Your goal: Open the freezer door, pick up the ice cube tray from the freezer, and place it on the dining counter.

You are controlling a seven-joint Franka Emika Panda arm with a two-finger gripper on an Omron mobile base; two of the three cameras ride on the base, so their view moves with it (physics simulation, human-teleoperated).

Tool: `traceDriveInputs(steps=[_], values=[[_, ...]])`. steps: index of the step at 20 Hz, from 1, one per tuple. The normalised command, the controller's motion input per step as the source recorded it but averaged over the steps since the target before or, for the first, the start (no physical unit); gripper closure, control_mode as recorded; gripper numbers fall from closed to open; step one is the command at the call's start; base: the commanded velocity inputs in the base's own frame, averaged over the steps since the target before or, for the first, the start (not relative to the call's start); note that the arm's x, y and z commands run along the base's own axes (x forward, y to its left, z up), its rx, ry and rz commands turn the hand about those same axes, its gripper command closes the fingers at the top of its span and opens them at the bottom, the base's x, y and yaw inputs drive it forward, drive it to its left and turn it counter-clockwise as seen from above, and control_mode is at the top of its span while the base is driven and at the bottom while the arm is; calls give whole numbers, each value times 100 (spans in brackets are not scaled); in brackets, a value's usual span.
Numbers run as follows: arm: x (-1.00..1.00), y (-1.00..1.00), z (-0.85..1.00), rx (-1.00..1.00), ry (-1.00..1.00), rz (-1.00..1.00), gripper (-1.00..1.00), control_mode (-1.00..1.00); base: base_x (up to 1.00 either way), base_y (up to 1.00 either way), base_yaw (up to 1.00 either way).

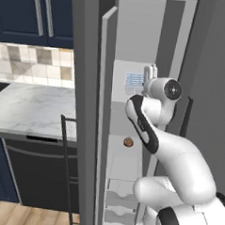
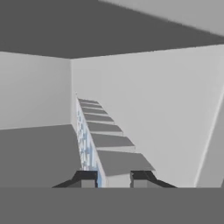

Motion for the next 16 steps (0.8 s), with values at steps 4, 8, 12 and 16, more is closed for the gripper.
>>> traceDriveInputs(steps=[4, 8, 12, 16], values=[[-50, 0, 23, 0, -7, 0, 100, -100, 0, 0, 0], [-37, 0, 27, 0, -1, 0, 100, -100, 0, 0, 0], [-52, 0, 26, 0, 0, 0, 100, -100, 0, 0, 0], [-59, 0, 24, 0, 0, 0, 100, -100, 0, 0, 0]])
